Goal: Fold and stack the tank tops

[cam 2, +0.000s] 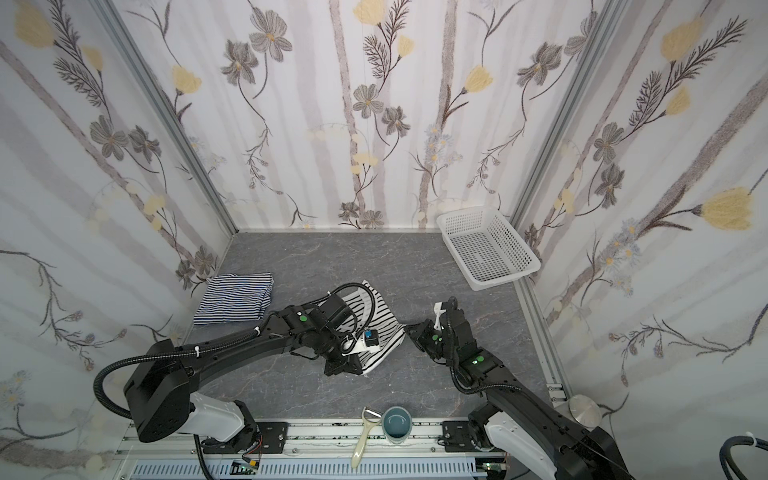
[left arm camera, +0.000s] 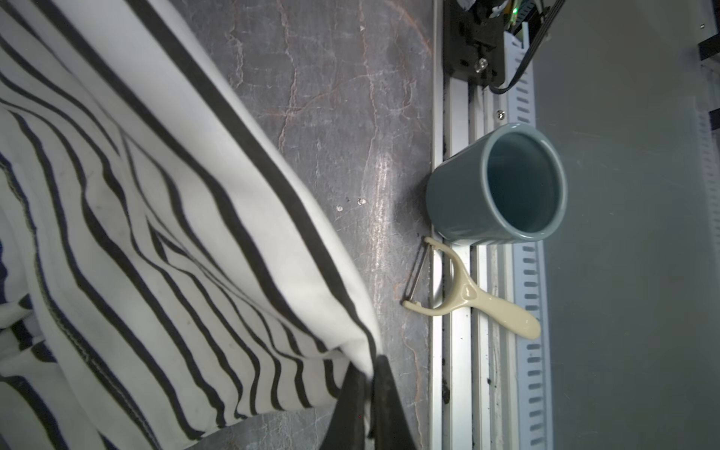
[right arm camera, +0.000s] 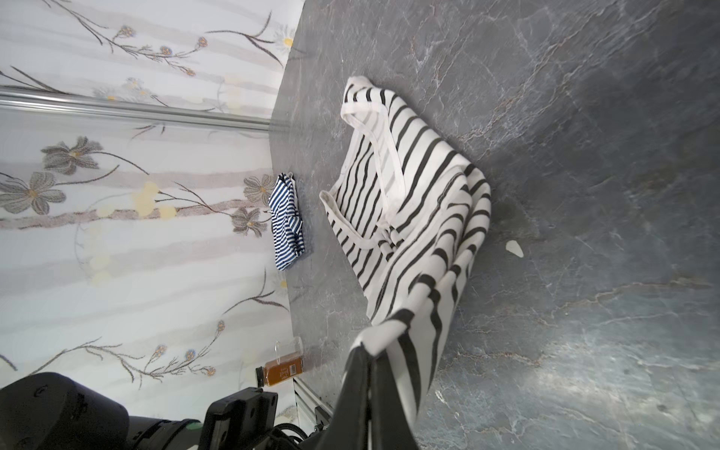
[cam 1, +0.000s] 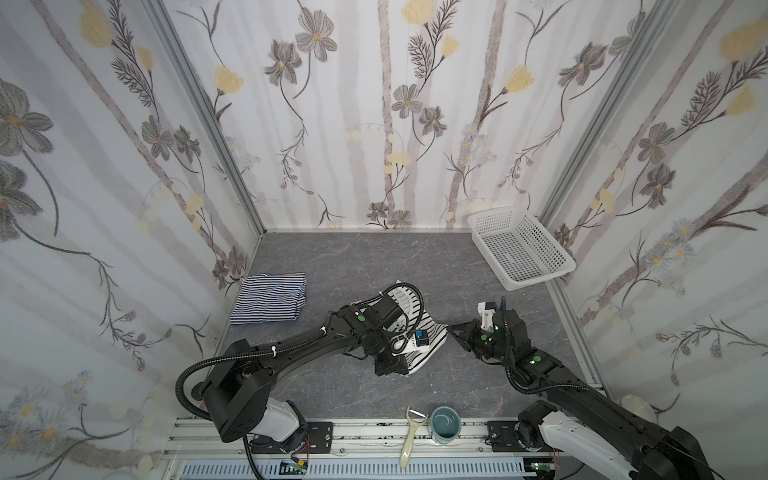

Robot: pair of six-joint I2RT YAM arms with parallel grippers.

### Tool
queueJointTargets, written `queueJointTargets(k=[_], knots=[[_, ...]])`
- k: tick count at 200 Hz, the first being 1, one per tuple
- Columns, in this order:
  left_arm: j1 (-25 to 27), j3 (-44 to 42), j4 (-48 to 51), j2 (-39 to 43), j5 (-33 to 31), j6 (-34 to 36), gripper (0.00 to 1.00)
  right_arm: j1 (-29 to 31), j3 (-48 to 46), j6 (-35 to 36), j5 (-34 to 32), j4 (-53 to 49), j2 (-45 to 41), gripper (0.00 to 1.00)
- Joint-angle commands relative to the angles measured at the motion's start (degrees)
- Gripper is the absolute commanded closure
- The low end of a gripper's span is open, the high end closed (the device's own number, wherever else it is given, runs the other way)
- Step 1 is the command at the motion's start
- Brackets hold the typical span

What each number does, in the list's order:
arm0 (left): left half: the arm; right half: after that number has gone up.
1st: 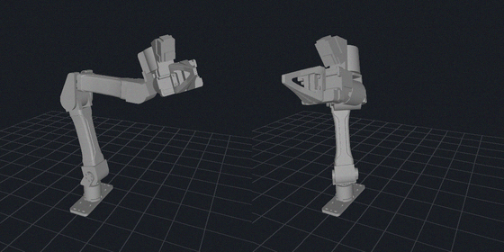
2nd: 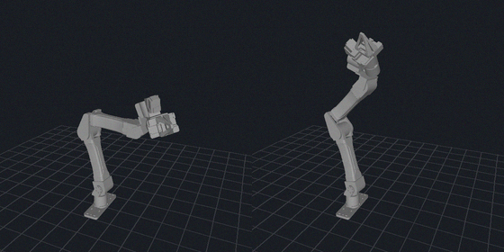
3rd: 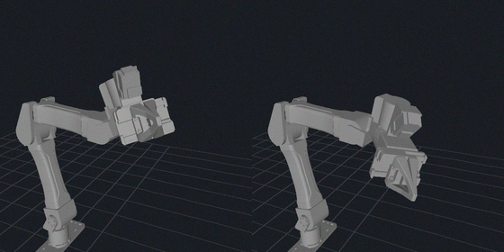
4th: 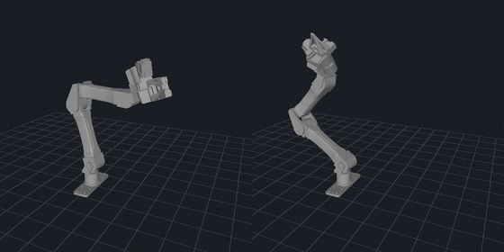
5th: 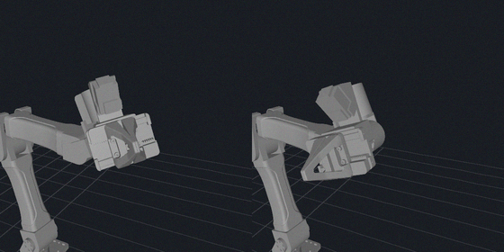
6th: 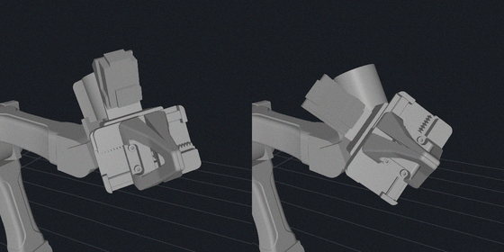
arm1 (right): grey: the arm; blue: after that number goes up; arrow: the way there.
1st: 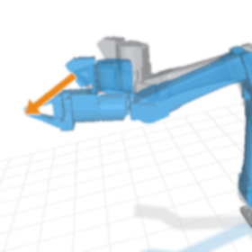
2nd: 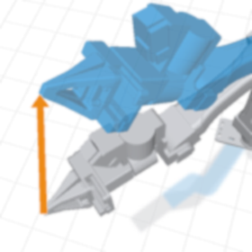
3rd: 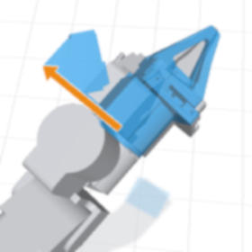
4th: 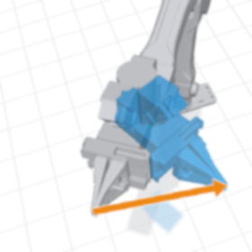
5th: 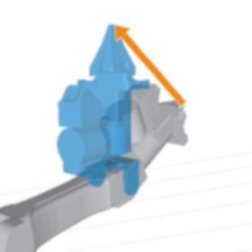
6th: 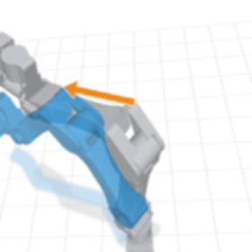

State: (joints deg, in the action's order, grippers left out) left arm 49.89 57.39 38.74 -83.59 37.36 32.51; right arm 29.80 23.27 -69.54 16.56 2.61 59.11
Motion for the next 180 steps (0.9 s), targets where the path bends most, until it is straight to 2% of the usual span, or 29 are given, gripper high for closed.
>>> queueJointTargets(k=[1, 35, 79, 141, 180], knots=[[0.10, 2.12, 5.81, 0.20, 7.48, -0.08, 1.00, -1.57, 2.71, 2.90, -1.38, -4.35, -1.76, 1.00], [0.12, 5.60, 8.40, -0.32, 11.28, 0.99, 1.00, -3.79, 8.84, 6.23, -0.70, -8.87, -0.64, 1.00], [-1.23, 7.10, 9.69, -1.31, 11.15, 3.64, 0.99, -4.60, 18.11, 10.39, 0.46, -10.40, 8.65, 1.00], [-10.94, 9.81, 9.77, -2.80, 12.99, 8.40, 1.00, -5.70, 33.25, 15.60, 4.20, -10.34, 25.70, 1.00], [-17.42, 11.60, 10.28, -6.42, 12.82, 12.20, 1.00, -5.73, 42.77, 17.76, 6.12, -11.12, 37.17, 1.00]])
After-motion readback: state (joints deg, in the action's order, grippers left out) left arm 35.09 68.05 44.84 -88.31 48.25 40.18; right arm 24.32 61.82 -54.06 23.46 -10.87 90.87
